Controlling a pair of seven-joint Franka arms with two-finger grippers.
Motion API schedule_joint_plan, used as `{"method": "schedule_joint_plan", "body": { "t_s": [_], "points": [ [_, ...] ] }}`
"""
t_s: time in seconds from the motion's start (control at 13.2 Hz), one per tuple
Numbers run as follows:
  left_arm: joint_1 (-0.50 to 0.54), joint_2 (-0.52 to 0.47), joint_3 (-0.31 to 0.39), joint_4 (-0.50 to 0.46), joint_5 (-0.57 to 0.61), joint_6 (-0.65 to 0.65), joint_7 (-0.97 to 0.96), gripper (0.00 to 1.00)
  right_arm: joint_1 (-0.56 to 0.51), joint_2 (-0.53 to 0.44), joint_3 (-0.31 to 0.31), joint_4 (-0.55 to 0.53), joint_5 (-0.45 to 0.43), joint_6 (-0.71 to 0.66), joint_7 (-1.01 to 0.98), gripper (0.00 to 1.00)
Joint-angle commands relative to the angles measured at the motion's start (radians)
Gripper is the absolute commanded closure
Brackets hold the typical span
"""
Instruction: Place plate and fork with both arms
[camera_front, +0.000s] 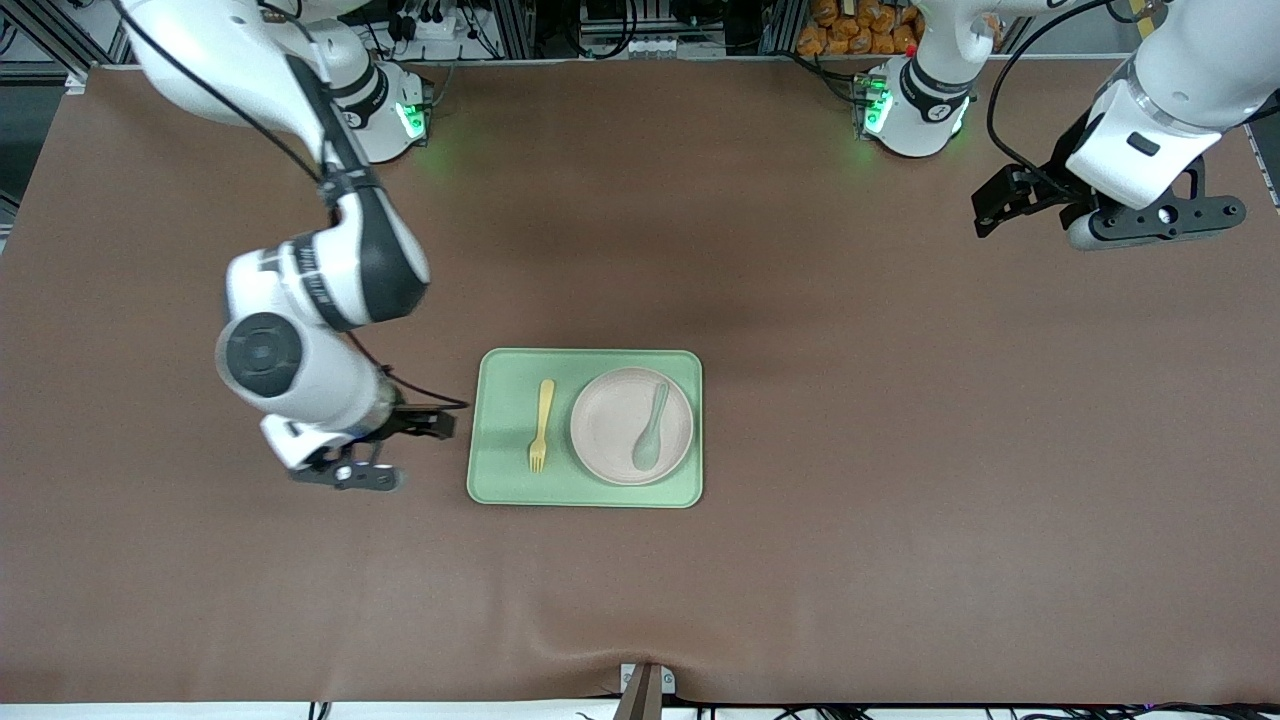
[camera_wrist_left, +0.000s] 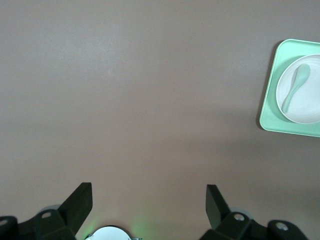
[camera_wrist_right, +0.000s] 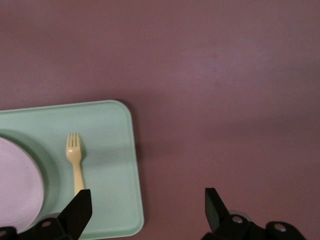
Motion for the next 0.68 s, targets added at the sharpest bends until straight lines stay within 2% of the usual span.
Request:
{"method": "schedule_joint_plan", "body": {
  "t_s": [0.0,0.38,0.6],
  "points": [
    [0.010,-0.022,-0.004,-0.001,-0.001,-0.005,-0.004,0.00,-0.067,-0.026,0.019,0.024,0.006,-0.029,-0.071,0.00],
    [0.012,-0.033,-0.004,-0.001,0.000,-0.014,-0.001,0.00,-0.191,-0.073,0.017,0.024,-0.005,-0.035,-0.269,0.00],
    [0.012,-0.033,-0.004,-0.001,-0.001,-0.017,-0.003,0.00,-0.255,-0.124,0.017,0.026,-0.008,-0.104,-0.391,0.00]
  ]
}}
